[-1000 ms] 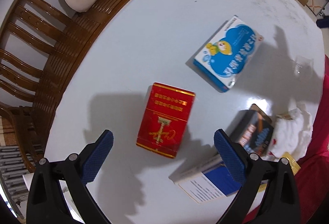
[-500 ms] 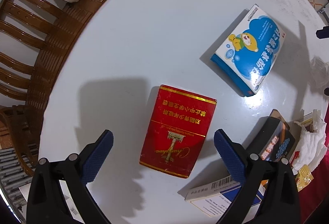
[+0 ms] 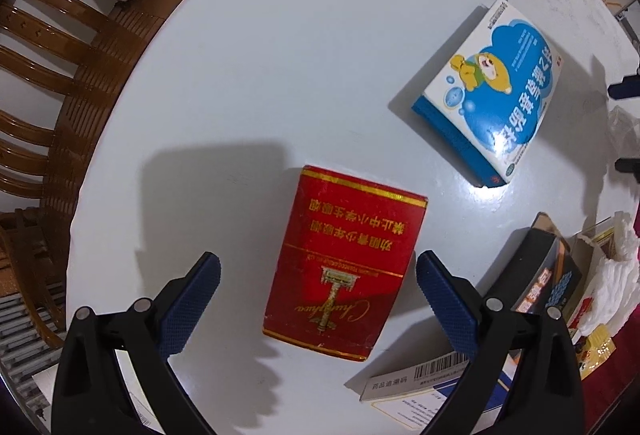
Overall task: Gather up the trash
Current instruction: 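Close the right gripper on the clear lid while the left gripper grasps the red pack, then carry the clear lid and red pack down over the white plastic bag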
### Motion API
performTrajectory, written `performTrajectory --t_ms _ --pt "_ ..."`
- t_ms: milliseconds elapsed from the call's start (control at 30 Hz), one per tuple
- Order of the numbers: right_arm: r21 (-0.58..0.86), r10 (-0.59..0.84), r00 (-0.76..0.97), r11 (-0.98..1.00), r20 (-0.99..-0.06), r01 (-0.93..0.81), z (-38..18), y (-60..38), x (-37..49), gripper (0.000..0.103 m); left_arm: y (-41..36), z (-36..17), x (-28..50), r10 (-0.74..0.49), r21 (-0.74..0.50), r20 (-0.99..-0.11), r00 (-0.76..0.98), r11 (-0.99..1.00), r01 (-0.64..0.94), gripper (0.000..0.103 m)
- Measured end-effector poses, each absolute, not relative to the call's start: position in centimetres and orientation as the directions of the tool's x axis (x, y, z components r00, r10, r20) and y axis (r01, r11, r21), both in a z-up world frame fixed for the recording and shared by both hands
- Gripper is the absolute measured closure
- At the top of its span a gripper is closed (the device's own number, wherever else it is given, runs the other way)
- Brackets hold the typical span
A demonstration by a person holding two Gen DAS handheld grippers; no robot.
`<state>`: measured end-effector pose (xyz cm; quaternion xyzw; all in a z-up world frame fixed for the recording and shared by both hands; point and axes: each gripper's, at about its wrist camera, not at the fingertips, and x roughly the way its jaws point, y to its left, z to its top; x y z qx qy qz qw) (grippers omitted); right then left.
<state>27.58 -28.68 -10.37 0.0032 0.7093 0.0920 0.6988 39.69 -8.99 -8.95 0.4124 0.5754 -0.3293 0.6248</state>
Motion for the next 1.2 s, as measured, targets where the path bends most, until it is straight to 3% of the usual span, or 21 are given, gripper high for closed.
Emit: performTrajectory --t_ms 233,400,567,800,1200 --pt "0.131 0.127 -0.043 0.985 -0.991 -0.114 -10.6 -28.3 27.4 0.060 -9.3 -9.5 40.4 0.072 0.142 -0.990 0.122 0.452 0.881 0.008" --pt "0.142 0.138 -0.043 0.984 -0.989 -0.109 -10.7 -28.1 27.2 0.060 -9.4 -9.0 39.8 0.046 0.108 -0.994 0.098 0.478 0.872 0.018" --pt "0.135 0.131 -0.042 0.982 -0.991 -0.129 -10.5 -27.4 27.2 0.061 -9.5 -8.5 39.1 0.047 0.097 -0.995 0.085 0.528 0.844 0.039" --pt "0.142 0.142 -0.013 0.984 -0.990 -0.110 -9.9 -27.2 27.0 0.063 -9.5 -8.2 38.8 0.079 0.177 -0.983 0.163 0.608 0.774 0.042" --pt "0.131 0.136 0.067 0.988 -0.988 -0.082 -6.1 -27.7 27.0 0.063 -7.3 -4.2 40.2 0.041 0.177 -0.974 0.221 0.744 0.644 0.044"
